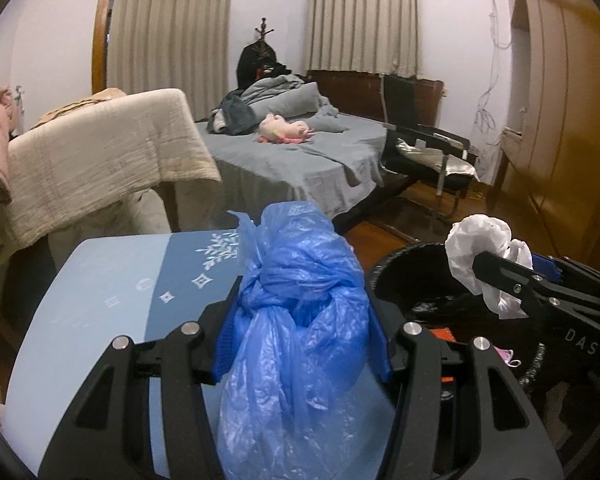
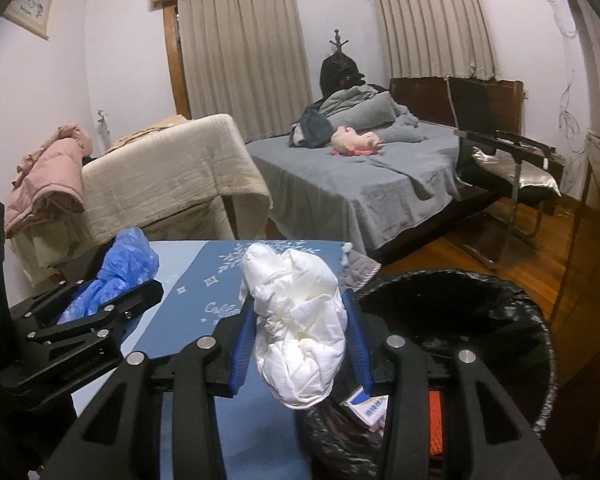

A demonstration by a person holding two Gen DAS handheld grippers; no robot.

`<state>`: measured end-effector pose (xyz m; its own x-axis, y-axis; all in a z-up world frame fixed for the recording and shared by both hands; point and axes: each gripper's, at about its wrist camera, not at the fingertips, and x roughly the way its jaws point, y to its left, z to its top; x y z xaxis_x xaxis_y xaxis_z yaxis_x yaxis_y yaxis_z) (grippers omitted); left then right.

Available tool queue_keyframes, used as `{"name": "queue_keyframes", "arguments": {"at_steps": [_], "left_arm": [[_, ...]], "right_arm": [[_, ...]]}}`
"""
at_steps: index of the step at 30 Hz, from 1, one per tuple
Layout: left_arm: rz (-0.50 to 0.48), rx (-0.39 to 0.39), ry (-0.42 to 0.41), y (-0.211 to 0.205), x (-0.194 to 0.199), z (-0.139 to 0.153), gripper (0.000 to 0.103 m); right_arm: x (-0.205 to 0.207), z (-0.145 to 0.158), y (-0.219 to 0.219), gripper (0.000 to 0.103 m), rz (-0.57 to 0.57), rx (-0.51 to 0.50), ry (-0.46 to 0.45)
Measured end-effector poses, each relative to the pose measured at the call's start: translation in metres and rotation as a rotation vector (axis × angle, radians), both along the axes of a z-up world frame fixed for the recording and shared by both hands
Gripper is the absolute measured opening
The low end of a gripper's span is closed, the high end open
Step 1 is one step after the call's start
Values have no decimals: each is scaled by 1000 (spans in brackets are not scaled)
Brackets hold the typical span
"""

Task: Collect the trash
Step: 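Carry the blue bag and white tissue over the black bin and open both tools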

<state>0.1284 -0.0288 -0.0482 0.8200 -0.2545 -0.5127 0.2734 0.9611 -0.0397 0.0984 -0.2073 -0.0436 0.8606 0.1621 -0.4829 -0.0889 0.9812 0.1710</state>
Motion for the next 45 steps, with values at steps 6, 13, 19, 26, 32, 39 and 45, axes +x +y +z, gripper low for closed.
{"name": "queue_keyframes", "arguments": {"at_steps": [6,13,19,26,32,39,45], "left_arm": [[-51,0,-9,-24,-5,3,52],[-110,-1,-22,-53,-8,4,52],[-154,-1,-24,-74,-8,2,53],[-198,-4,-24,-96,-4,-1,53],[-230,-1,-22,-113,3,-6,53],[-258,2,-11,-130,18,-15,53],[-273,3,2,-143,30,-24,53]], "right_arm": [[-10,3,-21,41,-45,3,-12],[-21,2,-46,41,-100,4,-15],[-28,0,-66,41,-145,3,-12],[-33,-5,-87,41,-187,1,-3],[-34,-12,-104,41,-219,2,7],[-28,-19,-119,42,-246,0,18],[-20,-30,-132,42,-264,1,39]]}}
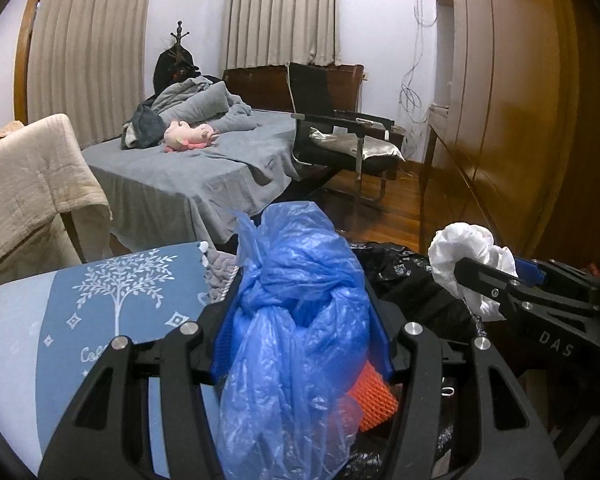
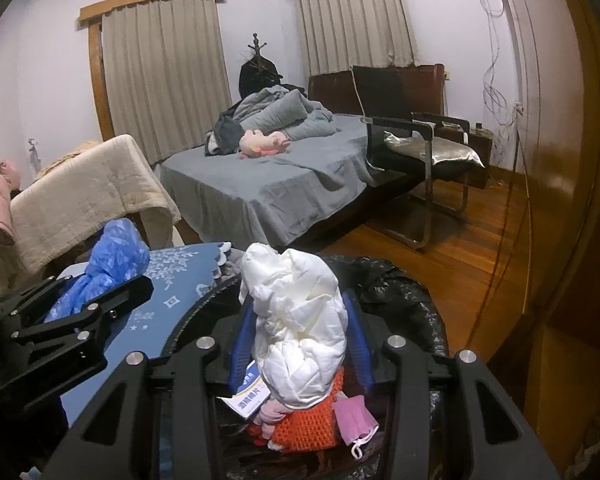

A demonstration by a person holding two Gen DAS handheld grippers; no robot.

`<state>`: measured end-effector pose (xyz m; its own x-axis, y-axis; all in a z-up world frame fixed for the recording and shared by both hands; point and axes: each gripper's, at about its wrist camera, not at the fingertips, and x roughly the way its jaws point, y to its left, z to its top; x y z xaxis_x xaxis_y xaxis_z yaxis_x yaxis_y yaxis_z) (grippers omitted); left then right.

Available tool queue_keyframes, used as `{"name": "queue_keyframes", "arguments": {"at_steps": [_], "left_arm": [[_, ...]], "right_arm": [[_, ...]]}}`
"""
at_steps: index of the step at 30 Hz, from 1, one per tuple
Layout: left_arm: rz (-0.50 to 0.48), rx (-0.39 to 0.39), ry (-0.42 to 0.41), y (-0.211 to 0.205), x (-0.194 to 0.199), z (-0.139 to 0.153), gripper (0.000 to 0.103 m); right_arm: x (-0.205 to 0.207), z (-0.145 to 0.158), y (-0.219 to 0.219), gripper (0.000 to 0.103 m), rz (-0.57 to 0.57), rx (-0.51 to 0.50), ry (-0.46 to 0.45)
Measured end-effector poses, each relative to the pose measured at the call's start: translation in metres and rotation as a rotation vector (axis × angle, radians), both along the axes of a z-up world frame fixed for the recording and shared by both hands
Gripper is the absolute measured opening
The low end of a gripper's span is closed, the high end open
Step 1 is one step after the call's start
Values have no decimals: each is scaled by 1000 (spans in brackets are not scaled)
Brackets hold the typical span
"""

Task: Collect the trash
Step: 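Carry the blue bag and white tissue over the black bin and open both tools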

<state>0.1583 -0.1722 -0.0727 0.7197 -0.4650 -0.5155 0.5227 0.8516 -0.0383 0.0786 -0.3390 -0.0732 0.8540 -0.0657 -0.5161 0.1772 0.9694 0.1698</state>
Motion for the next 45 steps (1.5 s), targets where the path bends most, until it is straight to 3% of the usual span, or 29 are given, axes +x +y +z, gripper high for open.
{"name": "queue_keyframes", "arguments": {"at_steps": [15,18,20,24,31,45], "left_arm": [[-35,20,67,-28,40,-30,54],[-65,6,84,-30,46,-31,63],[-72,-2,85,-30,48,-30,73],[-68,-11,77,-24,48,-26,80],[-5,-3,35,4,43,-8,91],[127,9,8,60,7,22,96]], "right_arm": [[32,-36,-26,43,-31,14,73],[36,-41,-28,49,-33,6,85],[38,-44,-30,56,-37,1,95],[37,-46,-34,64,-50,-5,97],[24,-32,-28,96,-55,-31,65],[-8,15,15,97,40,-22,5]]}}
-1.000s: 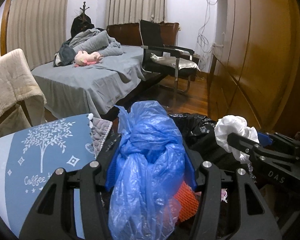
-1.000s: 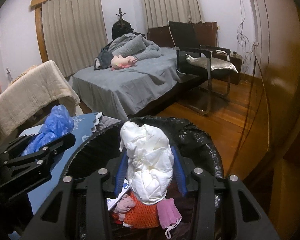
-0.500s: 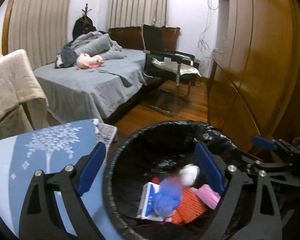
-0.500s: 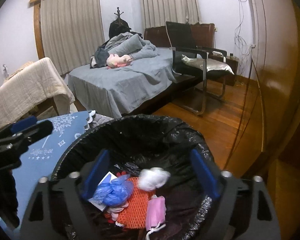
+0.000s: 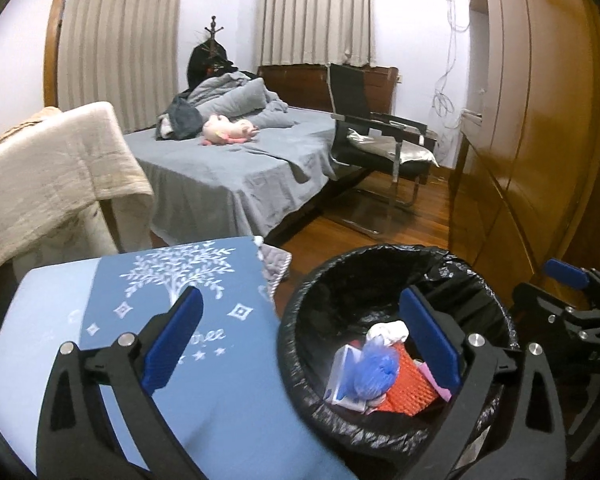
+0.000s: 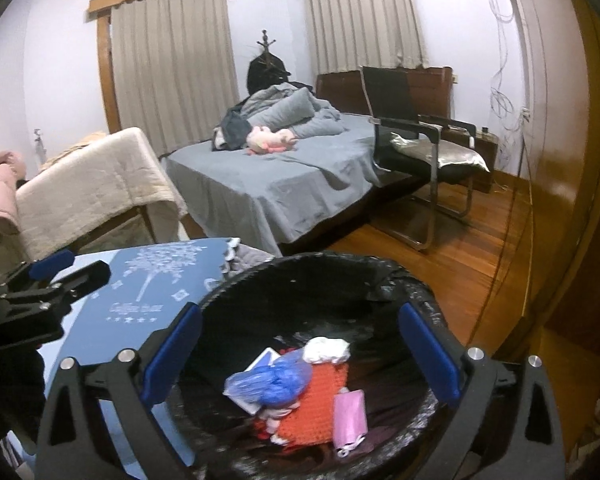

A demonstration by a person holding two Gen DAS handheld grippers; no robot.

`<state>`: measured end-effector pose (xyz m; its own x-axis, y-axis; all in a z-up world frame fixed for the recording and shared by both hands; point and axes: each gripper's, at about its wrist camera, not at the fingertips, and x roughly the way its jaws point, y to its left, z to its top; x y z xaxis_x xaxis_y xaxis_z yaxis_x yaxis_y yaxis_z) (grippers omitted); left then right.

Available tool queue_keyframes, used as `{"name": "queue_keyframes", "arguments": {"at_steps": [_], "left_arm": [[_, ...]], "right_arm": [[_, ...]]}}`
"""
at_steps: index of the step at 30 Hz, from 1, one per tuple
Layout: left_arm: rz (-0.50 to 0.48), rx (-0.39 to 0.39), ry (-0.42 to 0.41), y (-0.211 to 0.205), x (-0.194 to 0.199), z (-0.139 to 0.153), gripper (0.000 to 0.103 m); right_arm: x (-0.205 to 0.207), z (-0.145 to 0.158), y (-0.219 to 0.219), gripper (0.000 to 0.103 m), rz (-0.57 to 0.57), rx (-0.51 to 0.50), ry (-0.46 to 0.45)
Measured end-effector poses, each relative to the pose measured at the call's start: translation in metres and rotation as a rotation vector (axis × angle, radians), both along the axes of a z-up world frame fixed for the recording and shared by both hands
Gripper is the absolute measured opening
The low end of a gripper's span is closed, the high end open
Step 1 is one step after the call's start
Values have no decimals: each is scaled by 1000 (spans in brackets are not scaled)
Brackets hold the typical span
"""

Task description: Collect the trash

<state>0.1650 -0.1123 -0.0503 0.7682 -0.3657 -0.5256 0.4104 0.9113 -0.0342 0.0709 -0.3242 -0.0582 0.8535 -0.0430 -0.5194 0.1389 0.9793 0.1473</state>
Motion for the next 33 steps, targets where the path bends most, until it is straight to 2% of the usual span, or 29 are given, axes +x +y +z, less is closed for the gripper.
{"name": "queue_keyframes", "arguments": {"at_steps": [9,19,33], "left_arm": [[62,-1,-27,26,-32,16,97],[68,-5,-68,41,-67,32,97],[89,-29,-100,56,-88,47,97]], "right_arm": [[-19,25,33,97,51,5,-19],[-37,49,49,97,74,15,-47],[-47,62,70,97,105,-10,-62]]}}
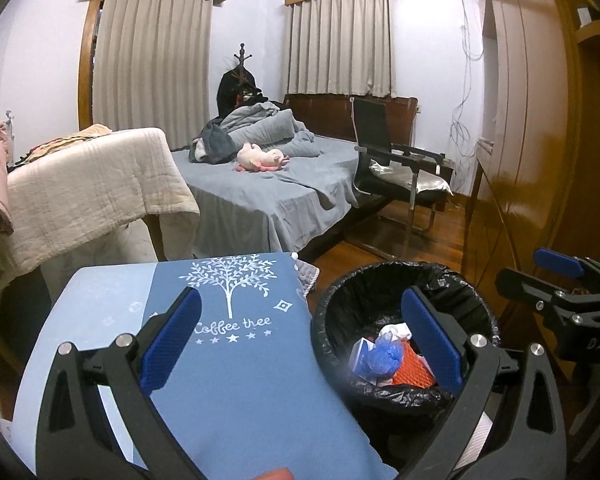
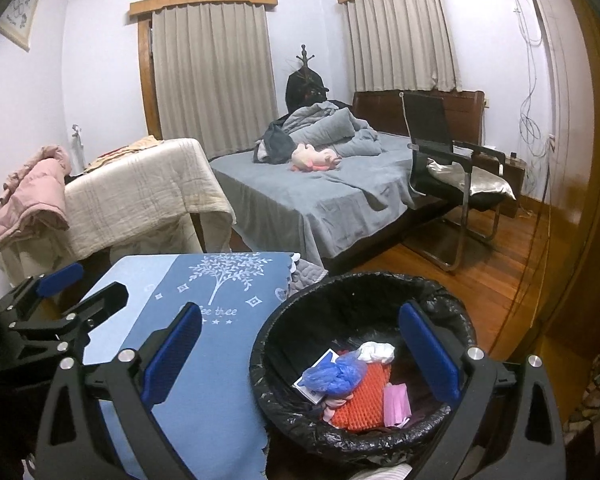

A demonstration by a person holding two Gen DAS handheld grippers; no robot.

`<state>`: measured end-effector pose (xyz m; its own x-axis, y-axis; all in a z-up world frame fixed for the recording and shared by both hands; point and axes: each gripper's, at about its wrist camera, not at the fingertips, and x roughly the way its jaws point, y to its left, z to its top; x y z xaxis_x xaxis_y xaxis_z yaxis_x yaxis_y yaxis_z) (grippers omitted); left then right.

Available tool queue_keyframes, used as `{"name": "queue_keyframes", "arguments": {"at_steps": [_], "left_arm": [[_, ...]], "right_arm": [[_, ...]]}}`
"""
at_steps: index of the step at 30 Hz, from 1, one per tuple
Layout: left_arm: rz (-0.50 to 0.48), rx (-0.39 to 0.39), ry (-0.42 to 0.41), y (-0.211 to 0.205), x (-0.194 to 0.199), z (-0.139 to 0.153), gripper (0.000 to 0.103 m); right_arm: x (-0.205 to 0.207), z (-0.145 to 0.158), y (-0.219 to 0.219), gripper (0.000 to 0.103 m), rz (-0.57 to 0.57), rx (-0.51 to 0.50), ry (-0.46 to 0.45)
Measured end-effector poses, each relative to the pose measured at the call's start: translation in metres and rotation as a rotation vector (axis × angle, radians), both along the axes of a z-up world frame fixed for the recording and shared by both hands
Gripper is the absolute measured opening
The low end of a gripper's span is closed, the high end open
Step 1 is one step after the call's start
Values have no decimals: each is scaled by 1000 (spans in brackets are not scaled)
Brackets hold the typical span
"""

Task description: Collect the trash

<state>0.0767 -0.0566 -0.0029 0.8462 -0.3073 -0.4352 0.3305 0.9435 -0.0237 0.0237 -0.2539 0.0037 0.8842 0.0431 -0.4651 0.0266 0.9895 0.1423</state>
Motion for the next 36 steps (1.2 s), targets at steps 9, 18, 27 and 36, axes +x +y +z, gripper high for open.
{"name": "queue_keyframes", "arguments": {"at_steps": [9,18,27,36], "left_arm": [[2,5,-9,1,-4,2,97],[1,8,-11,1,-5,2,97],[1,7,-12,1,-5,2,97],[2,7,-12,1,-5,3,97]], "right_arm": [[-1,2,1,97,0,0,-3],[-1,2,1,97,0,1,-3],[-1,1,1,97,-1,1,-4],[-2,2,1,97,1,0,-3]]}}
